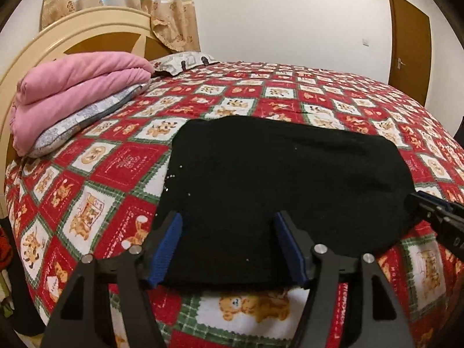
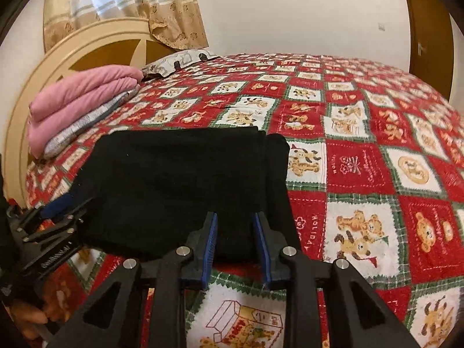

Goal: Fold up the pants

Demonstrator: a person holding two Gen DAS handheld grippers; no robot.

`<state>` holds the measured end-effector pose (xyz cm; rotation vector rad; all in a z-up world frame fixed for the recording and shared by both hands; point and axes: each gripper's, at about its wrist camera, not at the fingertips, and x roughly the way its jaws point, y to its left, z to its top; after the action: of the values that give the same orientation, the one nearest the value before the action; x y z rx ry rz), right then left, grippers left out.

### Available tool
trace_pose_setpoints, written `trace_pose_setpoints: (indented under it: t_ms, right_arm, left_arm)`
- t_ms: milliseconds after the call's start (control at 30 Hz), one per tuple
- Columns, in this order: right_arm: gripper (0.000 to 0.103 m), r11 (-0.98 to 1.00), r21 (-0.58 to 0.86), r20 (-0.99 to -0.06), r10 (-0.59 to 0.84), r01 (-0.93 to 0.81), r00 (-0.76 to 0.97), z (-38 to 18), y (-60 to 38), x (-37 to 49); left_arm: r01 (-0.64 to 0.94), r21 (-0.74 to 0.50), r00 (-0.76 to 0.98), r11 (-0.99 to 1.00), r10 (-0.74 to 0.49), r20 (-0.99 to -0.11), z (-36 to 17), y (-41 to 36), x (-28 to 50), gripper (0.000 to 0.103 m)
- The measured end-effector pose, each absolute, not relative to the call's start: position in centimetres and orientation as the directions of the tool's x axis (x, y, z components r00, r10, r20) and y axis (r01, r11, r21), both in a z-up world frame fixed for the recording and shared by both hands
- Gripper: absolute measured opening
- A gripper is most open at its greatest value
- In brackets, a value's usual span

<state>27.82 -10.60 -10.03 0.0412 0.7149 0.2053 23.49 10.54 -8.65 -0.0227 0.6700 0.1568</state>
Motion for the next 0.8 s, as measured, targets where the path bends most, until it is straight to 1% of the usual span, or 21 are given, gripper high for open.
trace_pose_setpoints:
  t_ms: [33, 67, 100, 133, 167, 233, 333, 433, 567, 667, 800]
  right_arm:
    - [0.03, 0.98, 0.094, -0.648, 0.192, -0.173, 0.737, -10.0, -10.4, 27.8]
    - [0.033, 0.982, 0.081, -0.657, 0.18, -0.169, 0.732, -9.8, -10.3, 27.7]
    - [0.039, 0.985, 0.075, -0.671, 0.165, -0.155, 0.723, -9.5, -10.4, 27.6]
    - [0.06, 0.989, 0.074, -0.686, 0.146, -0.131, 0.712, -9.4, -10.4, 27.4]
    - [0.073, 0.991, 0.103, -0.715, 0.135, -0.088, 0.685, -9.3, -10.7, 27.1]
    - [0.073, 0.977, 0.204, -0.722, 0.194, -0.063, 0.664, -9.3, -11.4, 25.8]
    - [0.073, 0.961, 0.272, -0.703, 0.23, -0.045, 0.673, -9.1, -11.7, 23.3]
    - [0.073, 0.961, 0.276, -0.721, 0.215, -0.012, 0.658, -9.3, -11.3, 20.9]
    - [0.073, 0.962, 0.269, -0.776, 0.185, 0.051, 0.604, -9.9, -11.1, 19.3]
    - [0.073, 0.963, 0.268, -0.766, 0.189, 0.038, 0.615, -9.4, -10.9, 18.0]
    - [0.073, 0.965, 0.259, -0.751, 0.179, 0.034, 0.635, -8.3, -10.6, 16.4]
  left_arm:
    - [-0.147, 0.022, 0.765, 0.989, 0.128, -0.631, -8.5, 10.6, 23.3, 0.07]
    - [-0.142, 0.019, 0.759, 0.99, 0.121, -0.639, -8.4, 10.6, 23.1, 0.071]
    - [-0.135, 0.016, 0.749, 0.991, 0.112, -0.653, -8.2, 10.6, 22.8, 0.072]
    - [-0.133, 0.014, 0.744, 0.991, 0.109, -0.659, -8.2, 10.6, 22.5, 0.072]
    - [-0.13, 0.01, 0.74, 0.991, 0.104, -0.665, -8.1, 10.5, 22.1, 0.072]
    - [-0.128, -0.004, 0.737, 0.992, 0.093, -0.67, -7.8, 10.4, 21.0, 0.072]
    - [-0.133, -0.031, 0.721, 0.991, 0.075, -0.689, -7.8, 10.0, 19.4, 0.073]
    - [-0.119, -0.062, 0.702, 0.991, 0.04, -0.711, -8.2, 9.4, 17.8, 0.073]
    - [-0.105, -0.047, 0.673, 0.993, 0.036, -0.739, -8.6, 8.4, 16.2, 0.073]
    - [-0.115, -0.019, 0.667, 0.993, 0.063, -0.742, -8.6, 8.1, 15.2, 0.073]
    - [-0.113, -0.02, 0.678, 0.993, 0.063, -0.733, -7.9, 8.1, 13.9, 0.073]
